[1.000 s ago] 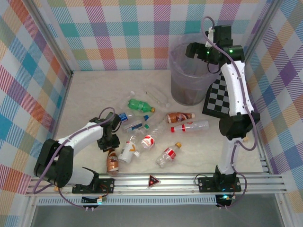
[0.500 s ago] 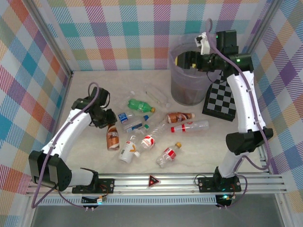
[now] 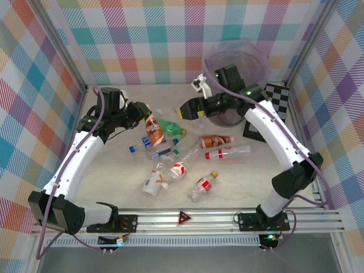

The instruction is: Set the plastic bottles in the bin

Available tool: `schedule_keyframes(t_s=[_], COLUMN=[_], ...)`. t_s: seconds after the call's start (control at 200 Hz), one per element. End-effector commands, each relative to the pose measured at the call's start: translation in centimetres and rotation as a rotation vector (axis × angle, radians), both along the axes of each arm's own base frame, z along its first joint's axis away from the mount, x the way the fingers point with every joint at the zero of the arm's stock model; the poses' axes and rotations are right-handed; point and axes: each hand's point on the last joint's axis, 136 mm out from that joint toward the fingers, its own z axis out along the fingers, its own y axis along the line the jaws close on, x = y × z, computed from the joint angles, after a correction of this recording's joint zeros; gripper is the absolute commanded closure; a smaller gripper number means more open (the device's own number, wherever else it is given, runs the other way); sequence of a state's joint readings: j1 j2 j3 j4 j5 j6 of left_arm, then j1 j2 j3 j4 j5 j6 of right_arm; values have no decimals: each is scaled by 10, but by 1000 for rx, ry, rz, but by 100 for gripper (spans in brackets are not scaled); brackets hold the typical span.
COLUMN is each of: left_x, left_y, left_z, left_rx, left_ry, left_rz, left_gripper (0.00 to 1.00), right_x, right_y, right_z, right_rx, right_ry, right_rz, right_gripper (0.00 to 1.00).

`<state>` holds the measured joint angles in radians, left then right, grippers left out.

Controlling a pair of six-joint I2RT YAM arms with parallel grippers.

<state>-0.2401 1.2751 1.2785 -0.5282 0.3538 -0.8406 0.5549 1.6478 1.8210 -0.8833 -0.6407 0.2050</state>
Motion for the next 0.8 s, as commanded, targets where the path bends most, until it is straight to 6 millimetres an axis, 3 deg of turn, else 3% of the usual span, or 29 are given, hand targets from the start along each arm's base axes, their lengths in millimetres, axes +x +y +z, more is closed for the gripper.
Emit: schedule_keyframes(t_s=[0.0,0.335,0.46,0.795], left_x=[17,27,29,32], left_y=[-22,-62,-64,-67], left_z=[20,21,24,16], left_rx=[-179,-250,-252,-245], left_ry=[-53,-67,-73,-57], left_rz=[-6,-74,-77,-91], left_gripper=[75,76,76,76], right_x=[-8,-5,-1,14], right_y=[29,61,60,50], right_z=[-1,-50,-62,-82], right_rx=[57,-6,-37,-161], right_ry=[-5,80,90,56], right_rz=[47,88,63,9], right_gripper=[4,7,15,18])
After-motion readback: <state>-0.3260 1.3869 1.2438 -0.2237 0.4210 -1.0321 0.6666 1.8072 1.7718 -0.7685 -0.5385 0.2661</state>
